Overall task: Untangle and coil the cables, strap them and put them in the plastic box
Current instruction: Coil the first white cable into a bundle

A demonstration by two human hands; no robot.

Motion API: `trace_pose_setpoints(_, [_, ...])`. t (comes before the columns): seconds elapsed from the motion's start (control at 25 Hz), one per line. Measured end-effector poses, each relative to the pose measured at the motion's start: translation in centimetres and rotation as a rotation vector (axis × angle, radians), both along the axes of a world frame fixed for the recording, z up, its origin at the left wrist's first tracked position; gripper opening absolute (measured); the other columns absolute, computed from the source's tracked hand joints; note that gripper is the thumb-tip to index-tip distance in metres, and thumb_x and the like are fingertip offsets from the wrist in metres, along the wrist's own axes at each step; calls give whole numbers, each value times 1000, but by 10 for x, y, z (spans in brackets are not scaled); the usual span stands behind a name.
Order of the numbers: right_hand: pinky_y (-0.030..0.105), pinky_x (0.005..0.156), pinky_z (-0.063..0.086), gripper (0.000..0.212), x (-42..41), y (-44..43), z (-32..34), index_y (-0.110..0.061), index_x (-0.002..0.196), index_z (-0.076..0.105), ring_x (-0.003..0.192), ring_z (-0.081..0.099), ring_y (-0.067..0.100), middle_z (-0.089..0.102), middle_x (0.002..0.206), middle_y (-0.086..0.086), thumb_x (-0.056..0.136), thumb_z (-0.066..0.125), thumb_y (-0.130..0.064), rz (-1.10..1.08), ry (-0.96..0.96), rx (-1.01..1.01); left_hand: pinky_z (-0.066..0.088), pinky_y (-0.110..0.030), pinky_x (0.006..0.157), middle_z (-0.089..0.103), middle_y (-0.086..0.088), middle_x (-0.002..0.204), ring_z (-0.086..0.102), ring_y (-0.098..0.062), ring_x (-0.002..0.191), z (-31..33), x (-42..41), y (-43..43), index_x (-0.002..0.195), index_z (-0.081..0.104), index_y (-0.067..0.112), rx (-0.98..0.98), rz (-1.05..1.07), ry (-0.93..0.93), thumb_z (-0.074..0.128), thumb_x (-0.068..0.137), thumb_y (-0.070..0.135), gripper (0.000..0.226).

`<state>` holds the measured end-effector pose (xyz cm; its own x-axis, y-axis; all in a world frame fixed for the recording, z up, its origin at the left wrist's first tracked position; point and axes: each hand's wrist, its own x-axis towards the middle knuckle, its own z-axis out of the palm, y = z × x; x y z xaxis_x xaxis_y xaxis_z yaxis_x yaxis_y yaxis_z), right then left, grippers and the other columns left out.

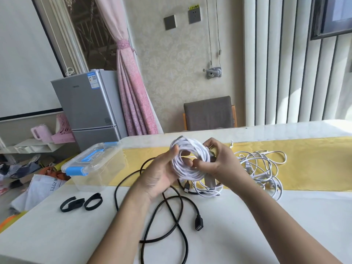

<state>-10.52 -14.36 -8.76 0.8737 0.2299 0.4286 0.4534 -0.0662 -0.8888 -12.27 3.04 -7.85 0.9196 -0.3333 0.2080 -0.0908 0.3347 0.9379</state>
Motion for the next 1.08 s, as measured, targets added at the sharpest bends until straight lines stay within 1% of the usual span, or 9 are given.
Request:
trace_pose_setpoints(0.08, [26, 44, 36, 43, -4, -1, 0, -15, 82, 49, 44, 46, 14, 57, 55, -5, 64, 85, -30, 17, -84, -284, 46, -42, 97, 67, -18, 111, 63, -31, 103, 12, 1, 22, 106, 72, 8, 360, -118, -3, 85, 52, 57, 74])
trace_pose_setpoints(0.2, [23, 39, 37, 43, -12, 11, -6, -21, 86, 47, 44, 46, 8, 52, 63, -10, 65, 83, -32, 61, -195, -498, 45, -47, 98, 70, -8, 107, 65, -27, 101, 27, -6, 20, 102, 69, 20, 1010, -65, -120, 76, 53, 71, 71])
trace_pose_setpoints(0.28, [22, 49, 38, 42, -11, 15, -10, -19, 89, 47, 59, 48, 10, 51, 72, -13, 64, 80, -24, 24, -318, -539, 49, -45, 95, 71, 8, 101, 65, -14, 98, 29, -16, 9, 99, 64, 30, 1231, 45, -162, 76, 52, 66, 60])
trace_pose_setpoints(0.4, [25, 55, 37, 46, -8, 13, -8, -17, 88, 45, 62, 43, 9, 51, 77, -11, 57, 78, -13, -26, -364, -524, 47, -27, 90, 59, 22, 111, 55, 1, 103, 20, -31, -2, 110, 48, 34, 1409, 200, -283, 83, 56, 51, 67])
trace_pose_setpoints(0.56, [15, 55, 35, 43, -11, 10, -2, -17, 92, 51, 68, 47, -1, 51, 77, -18, 57, 74, -7, -23, -401, -422, 49, -27, 86, 63, 9, 107, 60, -6, 96, 11, -31, 3, 108, 44, 35, 1166, 324, -282, 79, 68, 33, 54])
trace_pose_setpoints(0.72, [11, 63, 38, 50, -16, 8, 2, -24, 105, 59, 78, 52, -6, 55, 91, -24, 61, 74, -5, 45, -368, -360, 51, -28, 90, 71, 4, 107, 66, -11, 99, 0, -25, 14, 114, 60, 27, 876, 214, -301, 77, 67, 26, 49])
trace_pose_setpoints(0.88, [14, 75, 46, 63, -18, 8, 5, -30, 121, 59, 87, 58, -5, 59, 99, -26, 66, 81, -10, 97, -316, -254, 50, -23, 82, 72, -2, 103, 66, -13, 94, -7, -25, 16, 112, 66, 21, 645, 181, -293, 73, 72, 38, 44])
trace_pose_setpoints(1.0, [7, 59, 37, 61, -17, 6, 5, -23, 121, 60, 67, 54, -8, 55, 77, -38, 67, 78, -1, 78, -324, -263, 44, -20, 62, 66, 1, 82, 55, -12, 66, -14, -21, 14, 114, 62, 23, 611, 212, -307, 71, 74, 40, 45])
trace_pose_setpoints(1.08, [6, 52, 32, 60, -16, 5, 4, -21, 119, 60, 55, 47, -3, 52, 66, -33, 67, 78, 2, 72, -303, -228, 35, -16, 50, 56, 5, 68, 41, -8, 52, -18, -17, 10, 113, 61, 16, 532, 237, -293, 71, 76, 30, 41])
